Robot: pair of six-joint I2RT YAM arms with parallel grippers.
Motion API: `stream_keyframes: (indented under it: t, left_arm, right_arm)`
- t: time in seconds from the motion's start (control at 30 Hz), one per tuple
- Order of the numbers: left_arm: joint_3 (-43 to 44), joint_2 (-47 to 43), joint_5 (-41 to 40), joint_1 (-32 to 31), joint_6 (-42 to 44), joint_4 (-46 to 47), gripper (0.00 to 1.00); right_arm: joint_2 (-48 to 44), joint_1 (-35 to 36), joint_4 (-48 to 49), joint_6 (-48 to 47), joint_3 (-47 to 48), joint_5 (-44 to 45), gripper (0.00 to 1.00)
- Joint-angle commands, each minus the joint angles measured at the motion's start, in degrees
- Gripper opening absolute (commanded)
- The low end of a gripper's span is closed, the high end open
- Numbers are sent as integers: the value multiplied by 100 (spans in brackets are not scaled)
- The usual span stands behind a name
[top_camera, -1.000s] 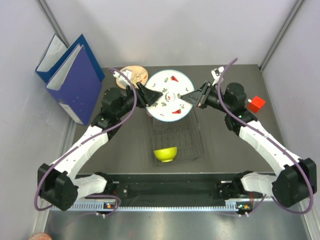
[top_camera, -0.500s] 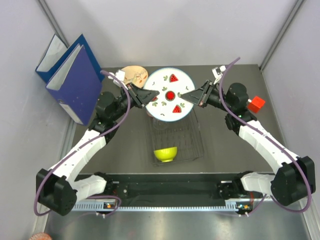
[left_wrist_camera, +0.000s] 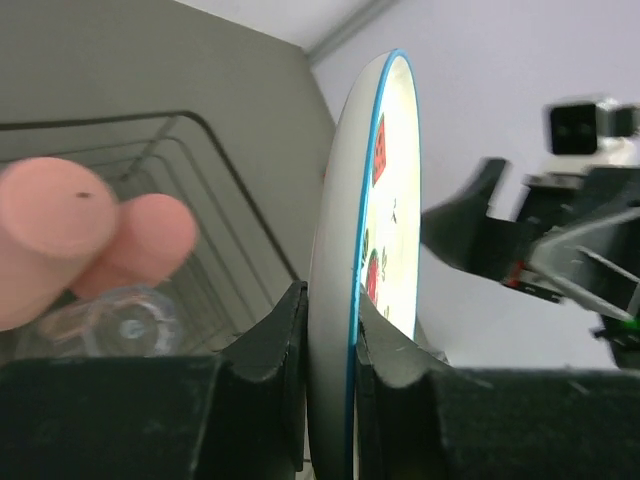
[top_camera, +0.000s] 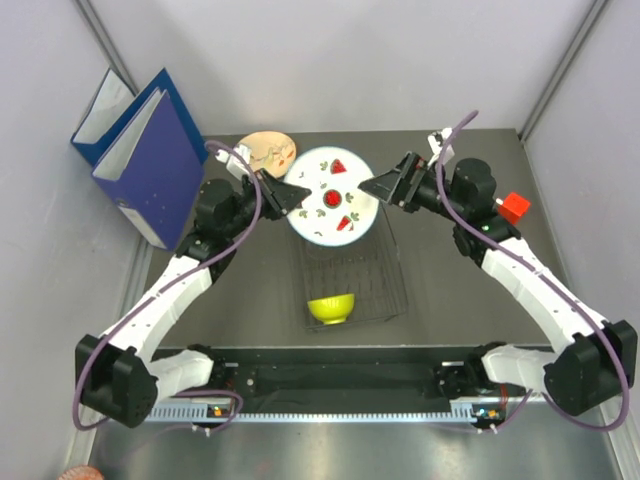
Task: Unload the mixed dishes from the dish rack
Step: Pick up the plate from the dish rack, then place the plate at the center of the board.
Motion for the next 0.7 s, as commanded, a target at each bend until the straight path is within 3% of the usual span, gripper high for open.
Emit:
stream_keyframes:
  t: [0.0, 0.23, 0.43, 0.67]
  left_arm:
    - [388, -10, -326, 661, -264, 119, 0]
    - [371, -54, -1230, 1758, -758, -206, 0]
    - [388, 296, -1205, 2603, -1145, -38, 0]
    - [415, 1052, -1574, 2815, -908, -329, 0]
  right_arm:
    - [-575, -24, -321, -491, 581, 1146, 100]
    - [-1103, -15, -208, -580, -51, 1579, 100]
    - [-1331, -15, -163, -658, -359, 1491, 100]
    - [-1516, -15, -32, -764, -737, 1438, 100]
